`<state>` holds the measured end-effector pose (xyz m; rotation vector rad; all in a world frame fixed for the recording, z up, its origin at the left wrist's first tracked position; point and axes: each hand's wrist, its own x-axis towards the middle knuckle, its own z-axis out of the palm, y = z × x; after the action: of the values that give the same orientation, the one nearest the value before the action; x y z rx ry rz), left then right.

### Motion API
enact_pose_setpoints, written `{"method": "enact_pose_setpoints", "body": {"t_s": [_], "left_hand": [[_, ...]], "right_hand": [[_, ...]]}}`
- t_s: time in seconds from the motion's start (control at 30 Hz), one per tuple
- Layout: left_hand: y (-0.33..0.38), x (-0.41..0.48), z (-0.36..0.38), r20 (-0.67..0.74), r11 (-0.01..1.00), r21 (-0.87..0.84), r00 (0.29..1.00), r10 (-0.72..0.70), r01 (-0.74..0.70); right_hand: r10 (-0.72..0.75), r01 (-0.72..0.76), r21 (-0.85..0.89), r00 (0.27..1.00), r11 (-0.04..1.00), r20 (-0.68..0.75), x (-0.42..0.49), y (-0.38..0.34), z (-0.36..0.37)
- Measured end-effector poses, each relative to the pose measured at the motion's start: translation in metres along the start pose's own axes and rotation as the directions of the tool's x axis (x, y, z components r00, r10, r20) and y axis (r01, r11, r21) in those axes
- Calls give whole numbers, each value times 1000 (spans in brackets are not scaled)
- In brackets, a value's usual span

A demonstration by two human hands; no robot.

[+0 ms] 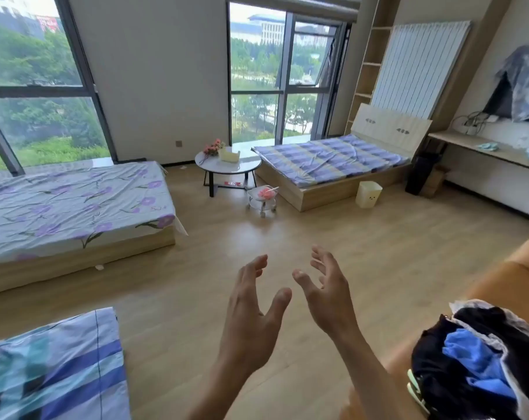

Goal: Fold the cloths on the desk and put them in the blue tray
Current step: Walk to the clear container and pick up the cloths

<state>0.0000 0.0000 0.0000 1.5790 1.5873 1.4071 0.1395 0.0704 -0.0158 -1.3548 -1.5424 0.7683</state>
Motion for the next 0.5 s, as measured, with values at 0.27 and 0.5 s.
{"method": "enact_pose_setpoints", "body": {"t_s": [0.27, 0.5], "left_hand": [[-49, 76, 13, 14, 995, -46, 996, -89, 90], [-89, 170, 55, 15, 989, -50, 990, -140, 140]], "right_hand": [[104, -106, 70, 994, 992, 21, 66, 33, 43], [143, -149, 157, 989, 976, 46, 166, 72, 71]]}}
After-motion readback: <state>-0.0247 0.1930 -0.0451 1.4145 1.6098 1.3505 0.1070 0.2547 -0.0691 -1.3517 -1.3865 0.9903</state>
